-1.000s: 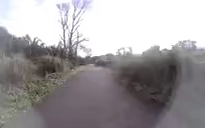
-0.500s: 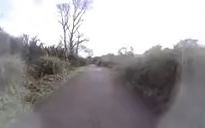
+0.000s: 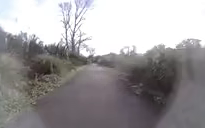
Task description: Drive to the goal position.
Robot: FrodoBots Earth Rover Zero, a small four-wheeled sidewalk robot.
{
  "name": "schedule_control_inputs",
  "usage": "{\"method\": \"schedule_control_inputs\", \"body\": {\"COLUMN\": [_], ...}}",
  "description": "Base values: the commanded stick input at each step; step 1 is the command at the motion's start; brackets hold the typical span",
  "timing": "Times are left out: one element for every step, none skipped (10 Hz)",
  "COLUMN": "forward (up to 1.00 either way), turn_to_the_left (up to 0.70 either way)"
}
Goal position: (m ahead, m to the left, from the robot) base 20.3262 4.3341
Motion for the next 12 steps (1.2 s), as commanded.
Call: {"method": "schedule_control_inputs", "body": {"forward": [0.7, 0.7, 0.7, 0.7, 0.7, 0.7, 0.7, 0.7, 0.7, 0.7, 0.7, 0.7], "turn_to_the_left": [0.0, 0.0, 0.0, 0.0, 0.0, 0.0, 0.0, 0.0, 0.0, 0.0, 0.0, 0.0]}}
